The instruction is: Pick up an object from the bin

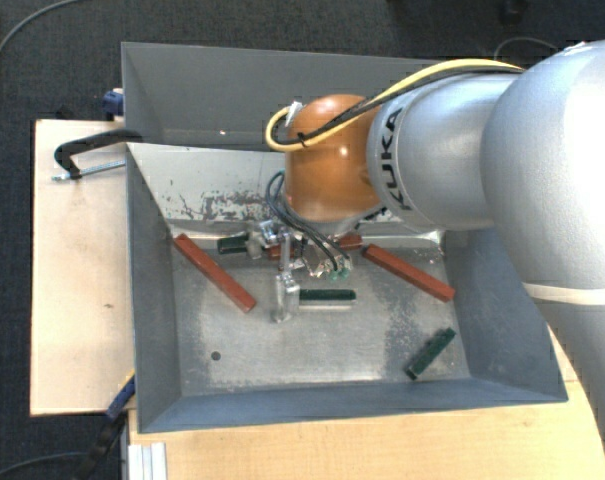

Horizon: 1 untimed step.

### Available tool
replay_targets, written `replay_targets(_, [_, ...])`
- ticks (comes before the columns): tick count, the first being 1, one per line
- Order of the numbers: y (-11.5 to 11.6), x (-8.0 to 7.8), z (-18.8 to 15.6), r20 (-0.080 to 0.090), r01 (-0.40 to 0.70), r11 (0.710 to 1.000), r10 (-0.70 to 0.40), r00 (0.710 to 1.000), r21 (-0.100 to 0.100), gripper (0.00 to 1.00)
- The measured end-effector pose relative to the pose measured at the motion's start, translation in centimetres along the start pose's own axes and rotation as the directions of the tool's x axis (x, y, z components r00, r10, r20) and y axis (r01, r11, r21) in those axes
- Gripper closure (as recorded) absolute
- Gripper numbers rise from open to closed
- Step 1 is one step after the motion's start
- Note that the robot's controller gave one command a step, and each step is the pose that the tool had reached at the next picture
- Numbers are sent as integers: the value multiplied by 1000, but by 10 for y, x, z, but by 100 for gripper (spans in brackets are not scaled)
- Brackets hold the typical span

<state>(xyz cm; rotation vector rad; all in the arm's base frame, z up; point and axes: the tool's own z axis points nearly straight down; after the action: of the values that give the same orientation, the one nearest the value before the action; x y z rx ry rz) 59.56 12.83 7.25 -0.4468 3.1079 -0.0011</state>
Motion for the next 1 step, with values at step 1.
replay_targets(1, [-68, 24, 0, 4, 56, 998, -56, 998, 1, 0])
